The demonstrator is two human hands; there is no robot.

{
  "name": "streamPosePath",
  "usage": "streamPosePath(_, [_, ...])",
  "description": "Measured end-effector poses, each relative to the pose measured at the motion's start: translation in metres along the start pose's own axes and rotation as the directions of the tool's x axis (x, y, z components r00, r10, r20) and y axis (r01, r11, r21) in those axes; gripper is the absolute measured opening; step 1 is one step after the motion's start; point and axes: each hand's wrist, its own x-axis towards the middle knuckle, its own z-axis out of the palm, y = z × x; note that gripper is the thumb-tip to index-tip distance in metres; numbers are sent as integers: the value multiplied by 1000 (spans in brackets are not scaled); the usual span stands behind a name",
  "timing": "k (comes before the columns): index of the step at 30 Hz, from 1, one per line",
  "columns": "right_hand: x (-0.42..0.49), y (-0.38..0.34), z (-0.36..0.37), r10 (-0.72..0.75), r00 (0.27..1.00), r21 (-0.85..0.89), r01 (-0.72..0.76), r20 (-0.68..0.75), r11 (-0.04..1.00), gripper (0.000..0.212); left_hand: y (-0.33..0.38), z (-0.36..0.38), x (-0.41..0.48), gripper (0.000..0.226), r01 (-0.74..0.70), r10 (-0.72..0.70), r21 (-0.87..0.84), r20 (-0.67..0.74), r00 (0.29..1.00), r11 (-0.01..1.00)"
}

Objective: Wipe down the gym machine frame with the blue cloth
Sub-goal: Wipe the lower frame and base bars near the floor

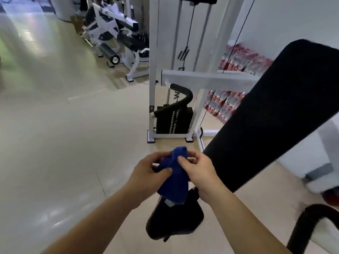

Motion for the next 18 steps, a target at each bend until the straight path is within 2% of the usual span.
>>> streamPosePath(4, [26, -32, 6, -58, 971, 115, 87, -232, 990, 29, 26, -14, 59, 40, -82, 81, 6, 142, 987, 997])
streamPosePath(8, [66, -59, 10, -131, 947, 88, 163, -294, 983, 28, 42, -17, 121, 41, -125, 115, 35, 223, 968, 991])
streamPosePath(11, [104, -77, 17, -168, 952, 34, 183, -256, 983, 19, 46, -25, 164, 40, -121, 103, 62, 235, 967, 991])
streamPosePath(14, [144, -98, 27, -181, 959, -20, 181, -220, 983, 8, 54, -42, 212, 41, -170, 126, 223, 198, 972, 960])
streamPosePath(18, [201, -122, 27, -261, 886, -187, 202, -383, 961, 12, 77, -61, 285, 36, -216, 178, 304, 147, 973, 928])
